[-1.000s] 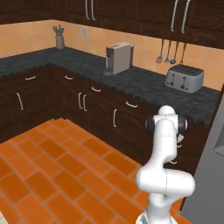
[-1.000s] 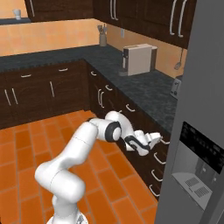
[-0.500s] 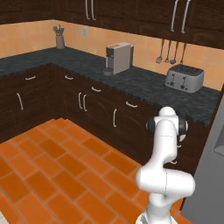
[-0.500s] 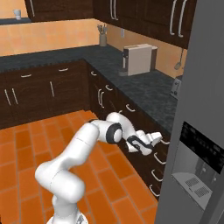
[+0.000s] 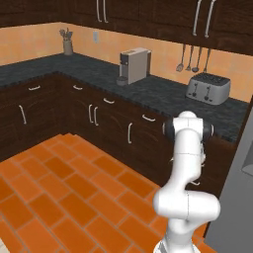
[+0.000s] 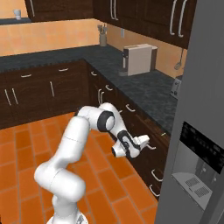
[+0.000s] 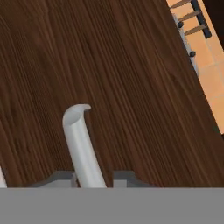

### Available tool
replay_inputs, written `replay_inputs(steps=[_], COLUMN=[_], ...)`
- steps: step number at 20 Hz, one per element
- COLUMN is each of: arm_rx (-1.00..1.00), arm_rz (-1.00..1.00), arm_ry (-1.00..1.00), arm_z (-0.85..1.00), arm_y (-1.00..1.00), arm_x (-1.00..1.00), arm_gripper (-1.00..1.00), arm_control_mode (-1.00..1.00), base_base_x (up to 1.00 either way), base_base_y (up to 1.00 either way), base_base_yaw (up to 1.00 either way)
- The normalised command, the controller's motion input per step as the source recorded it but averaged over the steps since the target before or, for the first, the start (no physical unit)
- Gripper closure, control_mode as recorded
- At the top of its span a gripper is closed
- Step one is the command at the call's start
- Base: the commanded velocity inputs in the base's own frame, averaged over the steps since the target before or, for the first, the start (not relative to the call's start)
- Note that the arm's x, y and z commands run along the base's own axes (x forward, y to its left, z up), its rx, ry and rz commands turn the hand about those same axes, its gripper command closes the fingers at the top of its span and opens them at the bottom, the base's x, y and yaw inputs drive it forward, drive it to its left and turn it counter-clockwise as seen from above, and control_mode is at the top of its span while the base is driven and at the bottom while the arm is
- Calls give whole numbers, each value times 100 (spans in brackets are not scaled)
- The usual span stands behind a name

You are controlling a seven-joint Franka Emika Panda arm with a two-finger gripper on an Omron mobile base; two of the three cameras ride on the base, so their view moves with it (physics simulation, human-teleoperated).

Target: Take a straw from the drawer in front and place it inside the glass cup on the dining counter.

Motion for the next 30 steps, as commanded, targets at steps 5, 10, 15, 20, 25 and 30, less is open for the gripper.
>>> replay_inputs(steps=[5,10,15,20,25,30], arm_rx=[0,0,0,5,30,38], arm_rz=[3,3,3,1,1,0], arm_ry=[10,18,17,19,33,47], arm_z=[40,52,49,67,99,100], arm_y=[89,97,98,47,1,0], arm_x=[-77,-75,-78,-60,-48,-7], arm_gripper=[100,100,-100,-100,-100,-100], arm_control_mode=[-100,-100,-100,-100,-100,-100], base_base_x=[0,0,0,0,0,0], base_base_y=[0,0,0,0,0,0], base_base_yaw=[0,0,0,0,0,0])
